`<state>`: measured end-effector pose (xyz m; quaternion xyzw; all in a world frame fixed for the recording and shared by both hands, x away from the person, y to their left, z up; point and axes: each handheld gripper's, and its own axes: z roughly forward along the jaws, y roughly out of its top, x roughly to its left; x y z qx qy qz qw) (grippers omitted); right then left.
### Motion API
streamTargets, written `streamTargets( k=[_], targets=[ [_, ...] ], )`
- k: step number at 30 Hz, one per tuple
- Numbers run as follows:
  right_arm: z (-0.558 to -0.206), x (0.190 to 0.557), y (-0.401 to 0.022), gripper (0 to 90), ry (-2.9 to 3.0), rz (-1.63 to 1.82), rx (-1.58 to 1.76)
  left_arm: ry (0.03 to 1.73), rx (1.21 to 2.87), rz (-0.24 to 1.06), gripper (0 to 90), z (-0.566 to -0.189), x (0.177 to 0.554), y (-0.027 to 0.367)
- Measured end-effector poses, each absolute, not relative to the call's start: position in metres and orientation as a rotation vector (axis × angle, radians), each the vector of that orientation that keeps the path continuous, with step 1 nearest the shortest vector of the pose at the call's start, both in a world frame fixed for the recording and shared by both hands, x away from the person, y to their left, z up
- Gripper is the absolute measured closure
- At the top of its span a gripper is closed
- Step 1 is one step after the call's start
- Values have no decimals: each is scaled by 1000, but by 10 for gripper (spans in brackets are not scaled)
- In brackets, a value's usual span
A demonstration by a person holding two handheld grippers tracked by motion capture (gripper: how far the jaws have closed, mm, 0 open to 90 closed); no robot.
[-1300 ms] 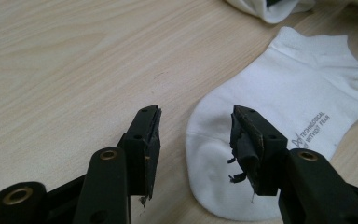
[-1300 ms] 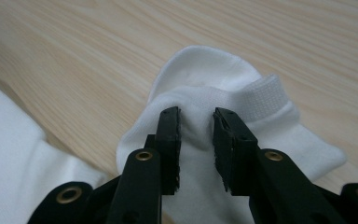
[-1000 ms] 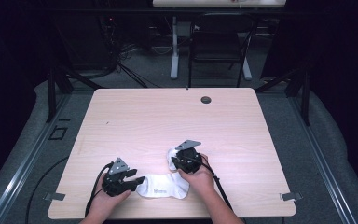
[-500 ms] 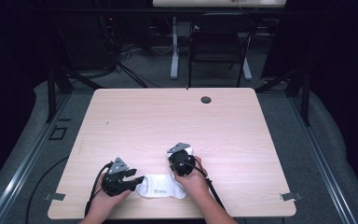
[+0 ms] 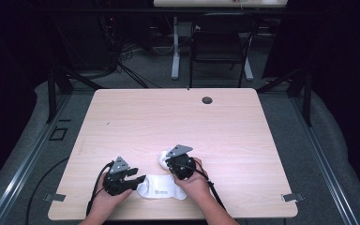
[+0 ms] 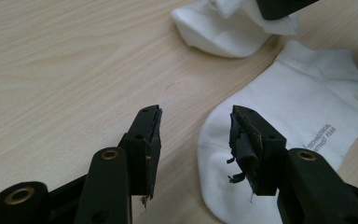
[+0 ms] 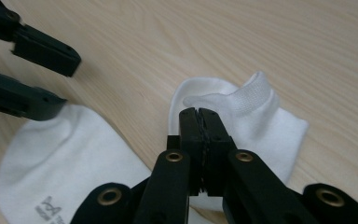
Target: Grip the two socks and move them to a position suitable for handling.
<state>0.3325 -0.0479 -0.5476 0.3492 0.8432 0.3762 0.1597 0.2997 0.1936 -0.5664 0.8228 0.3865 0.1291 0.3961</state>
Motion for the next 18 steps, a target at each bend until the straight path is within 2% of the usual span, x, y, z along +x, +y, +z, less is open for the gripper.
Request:
streamTargets(
  k=[8,18],
  targets=[
    [-526,325,-47,897,2367,1187,982,986,2065,350,531,-560,307,193],
    [-530,323,-51,896,2355,1208,1036,974,2076,355,570,-555,329,169]
  ],
)
